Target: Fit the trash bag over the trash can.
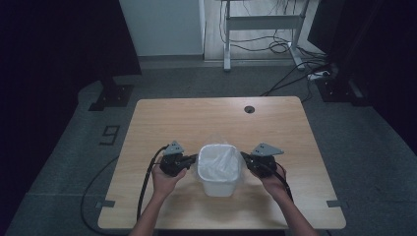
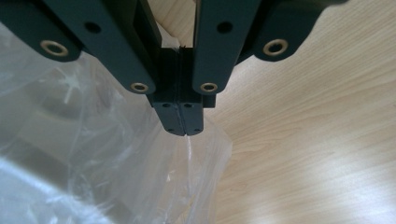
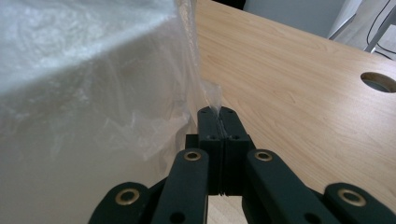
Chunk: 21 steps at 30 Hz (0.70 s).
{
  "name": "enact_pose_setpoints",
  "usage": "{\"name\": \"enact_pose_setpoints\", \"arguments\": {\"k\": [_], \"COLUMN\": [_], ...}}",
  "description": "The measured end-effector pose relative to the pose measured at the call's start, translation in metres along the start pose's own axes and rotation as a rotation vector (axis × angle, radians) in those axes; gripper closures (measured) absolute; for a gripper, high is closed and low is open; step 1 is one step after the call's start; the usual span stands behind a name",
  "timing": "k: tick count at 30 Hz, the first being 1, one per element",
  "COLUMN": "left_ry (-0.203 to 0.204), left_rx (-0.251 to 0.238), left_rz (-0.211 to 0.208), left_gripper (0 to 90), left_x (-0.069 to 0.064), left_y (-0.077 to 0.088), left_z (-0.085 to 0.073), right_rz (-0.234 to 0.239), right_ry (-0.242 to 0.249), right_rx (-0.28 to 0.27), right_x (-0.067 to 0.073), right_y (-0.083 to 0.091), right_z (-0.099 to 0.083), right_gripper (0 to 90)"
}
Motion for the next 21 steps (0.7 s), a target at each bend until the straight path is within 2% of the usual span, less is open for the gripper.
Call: {"name": "enact_pose_setpoints", "arguments": {"k": [8, 18, 21], "left_ry": [0.007, 0.01, 0.012], "left_rx": [0.015, 0.033, 0.034], "left_rz": [-0.015, -0.019, -0.02], "left_gripper": [88.2, 88.0, 87.7], "left_x": [-0.003, -0.003, -0.004], "left_y": [-0.005, -0.006, -0.006], "left_z": [-0.002, -0.007, -0.009], "right_rz": [0.003, 0.008, 0.01], "right_ry": [-0.03, -0.029, -0.015], "right_rx": [-0.004, 0.013, 0.027], "right_x": [-0.006, -0.003, 0.0], "right_y": [0.007, 0.006, 0.004], "right_z": [-0.004, -0.015, -0.017], "right_gripper": [88.3, 88.3, 88.3]}}
Point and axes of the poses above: each handheld gripper's, and its own axes: y roughly backward along the jaws, z roughly out of its top, x roughly to its left, the point moved 1 cm from there along -y, roughly forward along the jaws
